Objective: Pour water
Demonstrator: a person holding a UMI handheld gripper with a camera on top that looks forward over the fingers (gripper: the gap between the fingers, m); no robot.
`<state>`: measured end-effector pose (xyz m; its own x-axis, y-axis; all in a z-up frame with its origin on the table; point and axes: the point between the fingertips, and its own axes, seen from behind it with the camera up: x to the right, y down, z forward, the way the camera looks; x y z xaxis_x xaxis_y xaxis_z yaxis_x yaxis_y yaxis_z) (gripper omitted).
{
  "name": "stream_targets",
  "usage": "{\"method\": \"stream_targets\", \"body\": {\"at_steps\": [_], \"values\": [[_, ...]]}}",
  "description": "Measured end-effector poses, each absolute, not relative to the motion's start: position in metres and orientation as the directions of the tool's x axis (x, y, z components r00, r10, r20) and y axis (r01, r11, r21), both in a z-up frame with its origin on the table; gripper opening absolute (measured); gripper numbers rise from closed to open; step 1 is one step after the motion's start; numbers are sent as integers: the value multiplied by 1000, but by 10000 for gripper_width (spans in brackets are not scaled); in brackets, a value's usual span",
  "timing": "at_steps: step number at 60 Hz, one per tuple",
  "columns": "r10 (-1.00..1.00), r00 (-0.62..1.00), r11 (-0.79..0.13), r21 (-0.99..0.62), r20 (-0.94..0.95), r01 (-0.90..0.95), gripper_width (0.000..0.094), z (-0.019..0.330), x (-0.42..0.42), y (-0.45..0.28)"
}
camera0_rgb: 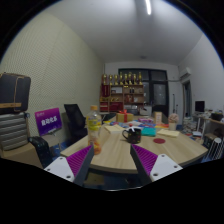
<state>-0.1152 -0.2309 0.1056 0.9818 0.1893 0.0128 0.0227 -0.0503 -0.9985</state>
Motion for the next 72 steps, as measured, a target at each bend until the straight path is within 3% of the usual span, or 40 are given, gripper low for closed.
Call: {"method": "stream_targets", "body": {"at_steps": [6, 17, 31, 34, 38, 51, 56, 65, 72], "values": [[236, 972, -55, -998, -11, 2, 820, 95, -145, -185], [217, 976, -21, -999, 30, 36, 817, 108, -215, -122], [102, 992, -20, -997, 68, 70, 801, 102, -225, -39], [97, 994, -45, -997, 56, 60, 760, 95, -225, -27], [115, 993, -71, -997, 16, 24, 521, 85, -234, -16], [154, 988, -75, -997, -25, -13, 502, 82, -234, -16], [175, 985, -88, -996, -1, 15, 424, 82, -236, -8], [230, 973, -12, -1000, 25, 28, 359, 128, -246, 15], [262, 916, -79, -953, -302, -292, 359, 164, -238, 46]]}}
